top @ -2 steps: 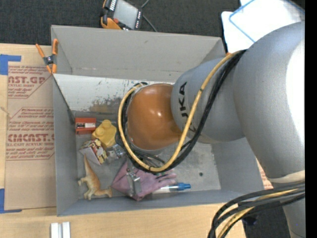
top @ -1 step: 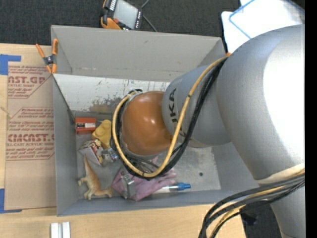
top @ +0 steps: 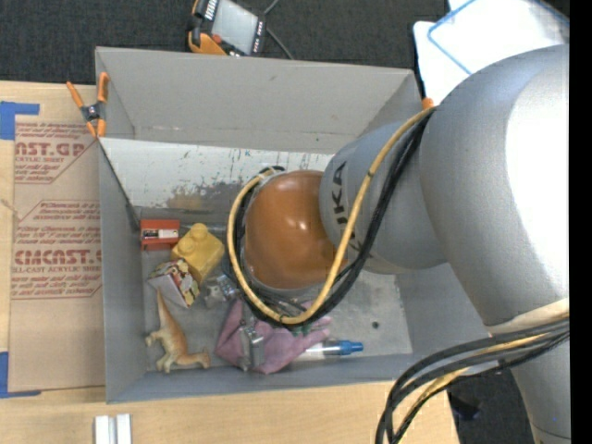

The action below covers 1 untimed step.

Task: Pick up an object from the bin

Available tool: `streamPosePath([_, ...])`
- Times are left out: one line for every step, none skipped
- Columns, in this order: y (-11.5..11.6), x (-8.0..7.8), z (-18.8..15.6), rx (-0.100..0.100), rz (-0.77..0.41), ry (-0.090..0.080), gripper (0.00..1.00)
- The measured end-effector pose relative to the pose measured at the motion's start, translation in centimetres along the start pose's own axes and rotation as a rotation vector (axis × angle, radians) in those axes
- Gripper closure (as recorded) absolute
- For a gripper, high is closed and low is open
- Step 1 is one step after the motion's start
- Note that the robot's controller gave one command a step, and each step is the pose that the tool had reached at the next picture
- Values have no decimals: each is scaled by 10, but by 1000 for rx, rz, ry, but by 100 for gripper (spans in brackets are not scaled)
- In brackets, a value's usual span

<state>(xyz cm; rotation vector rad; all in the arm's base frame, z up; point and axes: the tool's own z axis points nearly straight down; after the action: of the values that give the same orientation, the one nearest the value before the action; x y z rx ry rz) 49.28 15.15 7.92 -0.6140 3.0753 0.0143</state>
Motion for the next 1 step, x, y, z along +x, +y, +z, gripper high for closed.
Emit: streamPosePath([1, 0, 8, -1, -59, -8, 100])
